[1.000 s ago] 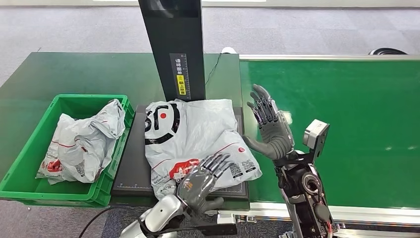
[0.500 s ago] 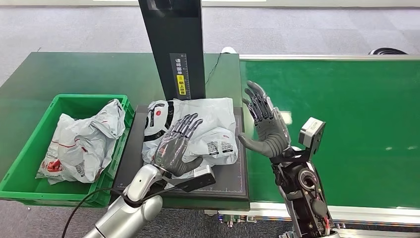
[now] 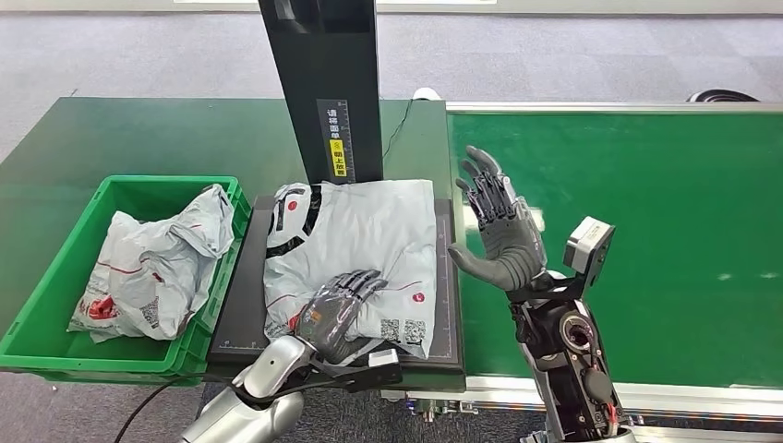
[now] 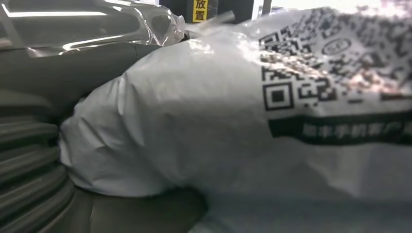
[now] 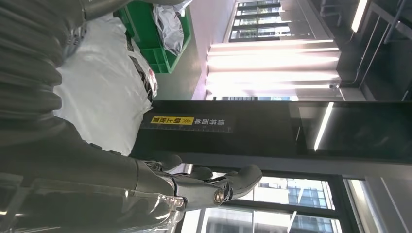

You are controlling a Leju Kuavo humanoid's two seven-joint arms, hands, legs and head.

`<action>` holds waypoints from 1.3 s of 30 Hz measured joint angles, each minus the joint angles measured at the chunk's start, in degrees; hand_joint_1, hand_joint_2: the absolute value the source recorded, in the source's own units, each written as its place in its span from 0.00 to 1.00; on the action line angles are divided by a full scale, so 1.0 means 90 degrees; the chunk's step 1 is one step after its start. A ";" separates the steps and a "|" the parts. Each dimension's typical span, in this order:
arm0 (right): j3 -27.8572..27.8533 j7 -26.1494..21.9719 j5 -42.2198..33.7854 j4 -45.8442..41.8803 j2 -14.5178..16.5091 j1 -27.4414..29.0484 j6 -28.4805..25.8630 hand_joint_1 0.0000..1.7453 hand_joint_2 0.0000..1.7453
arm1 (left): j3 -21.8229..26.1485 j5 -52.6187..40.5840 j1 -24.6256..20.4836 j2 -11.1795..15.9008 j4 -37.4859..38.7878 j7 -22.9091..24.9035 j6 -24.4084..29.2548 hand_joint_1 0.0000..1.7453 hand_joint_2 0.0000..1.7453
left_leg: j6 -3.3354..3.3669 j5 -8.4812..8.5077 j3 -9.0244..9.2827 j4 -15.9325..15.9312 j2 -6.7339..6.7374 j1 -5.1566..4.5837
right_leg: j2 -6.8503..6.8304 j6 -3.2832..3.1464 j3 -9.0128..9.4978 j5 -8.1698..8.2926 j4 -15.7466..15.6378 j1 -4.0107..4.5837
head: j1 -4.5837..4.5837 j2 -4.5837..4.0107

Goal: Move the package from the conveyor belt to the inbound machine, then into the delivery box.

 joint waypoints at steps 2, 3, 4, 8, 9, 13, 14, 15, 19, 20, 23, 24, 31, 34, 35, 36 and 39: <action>-0.0015 -0.0001 0.0028 0.0000 0.0000 0.0000 0.0003 0.00 1.00 | -0.0015 0.0095 -0.0001 0.0001 0.0033 -0.0054 0.0034 0.98 1.00 | 0.0000 0.0001 0.0001 0.0000 0.0000 0.0000 | 0.0000 0.0000 0.0002 0.0001 0.0000 0.0000 | 0.0000 0.0000; -0.0021 -0.0001 0.0042 0.0000 -0.0001 0.0000 0.0004 0.00 1.00 | -0.0007 0.0198 -0.0001 0.0003 0.0035 -0.0105 0.0063 0.98 1.00 | 0.0001 0.0002 0.0002 0.0000 -0.0001 0.0000 | 0.0000 0.0000 0.0003 0.0001 0.0000 0.0000 | 0.0000 0.0000; -0.0028 -0.0001 0.0055 0.0001 -0.0002 0.0000 0.0006 0.00 1.00 | 0.0015 0.0342 0.0000 0.0006 0.0019 -0.0175 0.0091 0.98 1.00 | 0.0002 0.0003 0.0002 0.0000 -0.0001 0.0000 | 0.0000 0.0000 0.0003 0.0001 0.0000 0.0000 | 0.0000 0.0000; -0.0044 -0.0027 0.0081 0.0030 -0.0045 0.0000 0.0009 0.00 1.00 | 0.0286 0.1518 0.0062 0.0068 -0.0391 -0.0585 0.0067 0.98 1.00 | 0.0003 0.0006 0.0001 0.0000 -0.0001 0.0000 | 0.0000 0.0000 0.0003 0.0002 0.0000 0.0000 | 0.0001 0.0000; -0.0043 -0.0038 0.0080 0.0044 -0.0063 0.0000 0.0005 0.00 1.00 | 0.0400 0.1904 0.0091 0.0098 -0.0586 -0.0690 0.0035 0.98 1.00 | 0.0003 0.0006 0.0000 0.0000 -0.0001 0.0000 | 0.0000 -0.0001 0.0002 0.0003 0.0000 0.0000 | 0.0001 0.0000; -0.0040 -0.0050 0.0036 0.0070 -0.0125 0.0002 -0.0061 0.00 1.00 | 0.0940 0.3031 0.0220 0.0254 -0.1571 -0.1047 0.0035 0.97 1.00 | 0.0003 0.0006 -0.0003 0.0000 -0.0001 0.0000 | 0.0000 -0.0001 -0.0002 0.0002 0.0001 0.0001 | 0.0000 0.0000; -0.0039 -0.0050 0.0019 0.0070 -0.0145 0.0005 -0.0083 0.00 1.00 | 0.1078 0.3195 0.0267 0.0293 -0.1830 -0.1143 0.0077 0.97 1.00 | 0.0003 0.0006 -0.0004 0.0000 -0.0001 0.0000 | 0.0000 -0.0001 -0.0003 0.0002 0.0001 0.0001 | 0.0000 0.0000; -0.0038 -0.0050 0.0001 0.0070 -0.0166 0.0013 -0.0102 0.00 1.00 | 0.1220 0.3363 0.0326 0.0330 -0.2103 -0.1253 0.0131 0.98 1.00 | 0.0003 0.0006 -0.0006 0.0000 0.0000 0.0000 | 0.0000 -0.0001 -0.0005 0.0002 0.0001 0.0001 | 0.0001 0.0000; -0.0035 -0.0057 -0.0073 0.0070 -0.0257 0.0100 -0.0188 0.00 1.00 | 0.1806 0.4266 0.0666 0.0438 -0.3293 -0.1889 0.0349 0.99 1.00 | 0.0003 0.0005 -0.0013 -0.0001 0.0001 0.0000 | 0.0000 0.0000 -0.0011 0.0001 0.0001 0.0001 | 0.0001 0.0000; -0.0034 -0.0062 -0.0088 0.0070 -0.0278 0.0132 -0.0203 0.00 1.00 | 0.1964 0.4537 0.0762 0.0457 -0.3605 -0.2078 0.0374 0.98 1.00 | 0.0003 0.0005 -0.0014 -0.0001 0.0001 0.0000 | 0.0000 0.0000 -0.0012 0.0001 0.0001 0.0001 | 0.0001 0.0000; -0.0032 -0.0081 -0.0109 0.0070 -0.0311 0.0214 -0.0239 0.00 1.00 | 0.2403 0.5317 0.1037 0.0489 -0.4460 -0.2570 0.0352 0.97 1.00 | 0.0003 0.0005 -0.0015 -0.0001 0.0000 0.0000 | 0.0000 0.0000 -0.0013 0.0000 0.0000 0.0001 | 0.0000 0.0000; -0.0032 -0.0084 -0.0105 0.0069 -0.0311 0.0238 -0.0261 0.00 1.00 | 0.2536 0.5582 0.1130 0.0492 -0.4726 -0.2732 0.0313 0.97 1.00 | 0.0003 0.0005 -0.0016 -0.0001 0.0000 0.0000 | 0.0000 0.0000 -0.0013 0.0000 0.0000 0.0001 | 0.0000 0.0000; -0.0062 -0.0034 0.0046 -0.0063 -0.0248 0.0454 -0.0419 0.00 1.00 | 0.3367 0.7636 0.1766 0.0409 -0.6271 -0.3567 -0.0778 0.92 1.00 | 0.0003 0.0005 -0.0015 -0.0002 0.0001 0.0000 | -0.0001 -0.0001 -0.0014 -0.0001 0.0000 0.0001 | 0.0000 0.0000; -0.0121 -0.0006 0.0091 -0.0144 -0.0236 0.0560 -0.0427 0.00 1.00 | 0.3736 0.8308 0.1875 0.0284 -0.6708 -0.3612 -0.1447 0.92 1.00 | 0.0003 0.0005 -0.0015 -0.0002 0.0000 0.0000 | -0.0001 -0.0001 -0.0013 -0.0001 0.0000 0.0001 | 0.0001 0.0000; -0.0146 0.0003 0.0104 -0.0175 -0.0234 0.0599 -0.0424 0.00 1.00 | 0.3879 0.8527 0.1884 0.0232 -0.6827 -0.3616 -0.1602 0.90 1.00 | 0.0003 0.0005 -0.0015 -0.0002 0.0000 0.0000 | -0.0001 -0.0001 -0.0013 -0.0001 0.0000 0.0001 | 0.0002 0.0000; -0.0171 0.0013 0.0116 -0.0209 -0.0233 0.0638 -0.0420 0.00 1.00 | 0.4038 0.8758 0.1887 0.0174 -0.6936 -0.3617 -0.1713 0.88 1.00 | 0.0003 0.0005 -0.0015 -0.0002 0.0000 0.0000 | -0.0001 -0.0001 -0.0012 -0.0001 0.0000 0.0001 | 0.0002 0.0000; -0.0242 0.0033 0.0131 -0.0297 -0.0226 0.0733 -0.0411 0.00 1.00 | 0.4570 0.9525 0.1887 -0.0022 -0.7210 -0.3558 -0.1793 0.85 1.00 | 0.0003 0.0005 -0.0014 -0.0002 0.0000 0.0000 | 0.0000 -0.0001 -0.0012 -0.0001 0.0000 0.0001 | 0.0001 0.0000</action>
